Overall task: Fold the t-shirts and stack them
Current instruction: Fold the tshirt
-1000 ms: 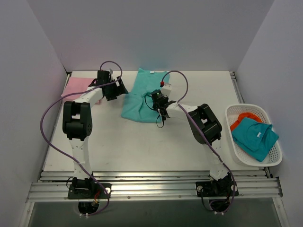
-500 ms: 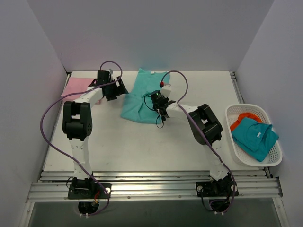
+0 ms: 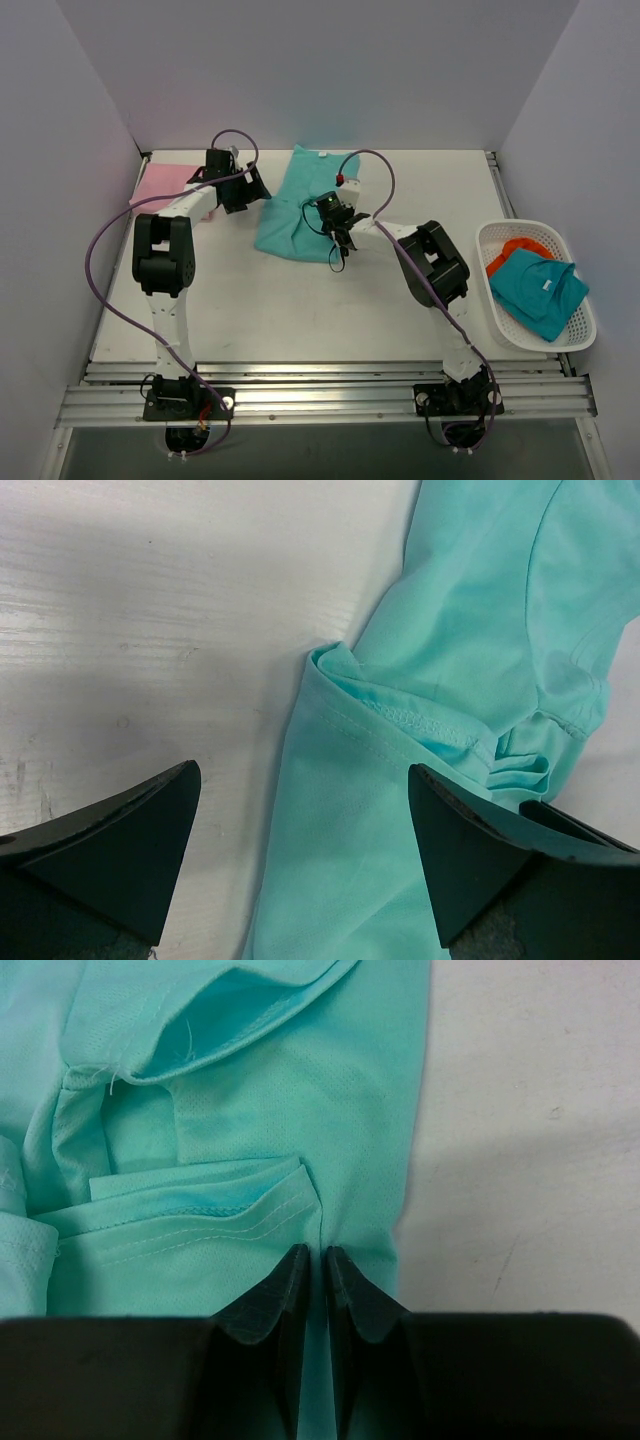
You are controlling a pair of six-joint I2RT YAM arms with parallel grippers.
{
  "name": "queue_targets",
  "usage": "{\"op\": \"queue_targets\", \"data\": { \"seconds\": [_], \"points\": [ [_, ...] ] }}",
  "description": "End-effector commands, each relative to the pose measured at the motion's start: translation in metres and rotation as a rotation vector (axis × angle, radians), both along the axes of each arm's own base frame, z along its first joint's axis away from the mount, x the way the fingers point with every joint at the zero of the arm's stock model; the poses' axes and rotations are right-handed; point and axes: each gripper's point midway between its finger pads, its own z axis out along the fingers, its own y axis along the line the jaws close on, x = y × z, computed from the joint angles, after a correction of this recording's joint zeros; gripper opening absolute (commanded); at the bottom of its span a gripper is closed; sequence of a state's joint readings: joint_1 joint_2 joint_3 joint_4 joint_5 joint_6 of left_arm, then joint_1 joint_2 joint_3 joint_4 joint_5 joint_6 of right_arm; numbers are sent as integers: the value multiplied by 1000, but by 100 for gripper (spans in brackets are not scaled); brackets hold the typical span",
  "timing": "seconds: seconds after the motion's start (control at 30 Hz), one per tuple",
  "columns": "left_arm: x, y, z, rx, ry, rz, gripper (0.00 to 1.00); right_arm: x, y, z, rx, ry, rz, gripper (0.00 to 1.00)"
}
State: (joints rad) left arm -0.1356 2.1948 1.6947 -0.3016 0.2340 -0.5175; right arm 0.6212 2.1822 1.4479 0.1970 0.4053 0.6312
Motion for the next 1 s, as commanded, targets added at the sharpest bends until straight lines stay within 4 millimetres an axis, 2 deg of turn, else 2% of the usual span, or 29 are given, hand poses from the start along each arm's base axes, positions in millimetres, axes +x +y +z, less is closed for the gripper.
{"op": "queue_targets", "data": {
  "seconds": [0.0, 0.2, 0.33, 0.37, 0.4, 0.5, 0.63, 0.97],
  "points": [
    [14, 1, 9, -19, -48, 2, 94, 5, 5, 35, 21, -54, -15, 9],
    [15, 1, 7, -19, -45, 4, 94, 4, 10, 38, 18, -59, -6, 1],
    [15, 1, 7, -18, -47, 3, 94, 1, 7, 45, 7, -60, -11, 0],
    [15, 1, 7, -20, -45, 3, 94, 0, 6, 51, 6, -64, -13, 1],
    [15, 1, 7, -20, -46, 3, 94, 0, 4, 54, 5, -68, -22, 7],
    [16, 1, 7, -20, -48, 3, 94, -1, 1, 63, 0, -78, -30, 12],
    [15, 1, 6, -22, -43, 1, 94, -2, 0, 68, -2, -81, -31, 12],
    [15, 0, 9, -25, -47, -1, 94, -4, 1, 58, -1, -61, -28, 11]
  ]
}}
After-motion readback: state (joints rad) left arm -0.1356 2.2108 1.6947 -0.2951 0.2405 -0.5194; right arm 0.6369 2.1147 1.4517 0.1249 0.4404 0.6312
